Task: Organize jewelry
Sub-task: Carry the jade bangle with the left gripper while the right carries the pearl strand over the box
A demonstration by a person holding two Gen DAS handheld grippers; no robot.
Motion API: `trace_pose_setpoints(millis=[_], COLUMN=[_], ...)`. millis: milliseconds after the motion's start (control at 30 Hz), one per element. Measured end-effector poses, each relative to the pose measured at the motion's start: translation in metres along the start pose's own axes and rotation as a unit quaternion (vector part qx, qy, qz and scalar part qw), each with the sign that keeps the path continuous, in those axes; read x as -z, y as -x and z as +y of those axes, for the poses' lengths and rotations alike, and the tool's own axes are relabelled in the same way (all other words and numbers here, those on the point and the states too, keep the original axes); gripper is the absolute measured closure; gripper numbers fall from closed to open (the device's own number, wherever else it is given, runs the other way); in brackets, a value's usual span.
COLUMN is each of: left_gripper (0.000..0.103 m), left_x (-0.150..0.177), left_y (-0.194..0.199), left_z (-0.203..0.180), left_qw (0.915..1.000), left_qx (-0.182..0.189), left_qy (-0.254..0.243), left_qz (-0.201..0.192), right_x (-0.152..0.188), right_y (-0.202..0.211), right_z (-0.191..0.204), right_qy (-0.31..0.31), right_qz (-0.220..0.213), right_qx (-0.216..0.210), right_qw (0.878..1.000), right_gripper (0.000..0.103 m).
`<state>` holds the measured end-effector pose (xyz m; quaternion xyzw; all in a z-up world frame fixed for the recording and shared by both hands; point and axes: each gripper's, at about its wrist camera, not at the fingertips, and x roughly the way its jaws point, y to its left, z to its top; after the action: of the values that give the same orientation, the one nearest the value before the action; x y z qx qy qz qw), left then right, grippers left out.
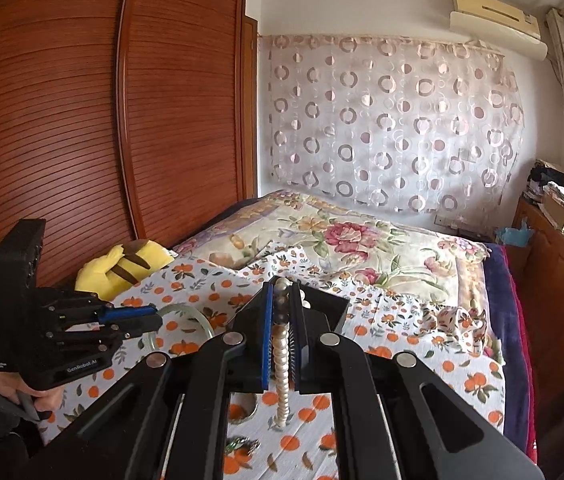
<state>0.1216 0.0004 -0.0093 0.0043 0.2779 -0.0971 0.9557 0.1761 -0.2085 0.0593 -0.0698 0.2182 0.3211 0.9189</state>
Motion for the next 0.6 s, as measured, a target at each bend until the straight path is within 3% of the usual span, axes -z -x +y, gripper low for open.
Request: trace_pose_setpoints(millis=[600], left_gripper=[0.096], left_x=[-0.035], left_y=[-0.046], left_z=[0.006], left_qw=[1.0], left_qx=[-0.006], left_qy=[-0.002], left_qz=[0.008], right_x=[-0.054], right_y=[-0.048], right_z=[-0.025], right_qy=[0.012], right_qz=[-0.029], right_qx=[-0.032], right_qw=[0.999], right_gripper=[0.094])
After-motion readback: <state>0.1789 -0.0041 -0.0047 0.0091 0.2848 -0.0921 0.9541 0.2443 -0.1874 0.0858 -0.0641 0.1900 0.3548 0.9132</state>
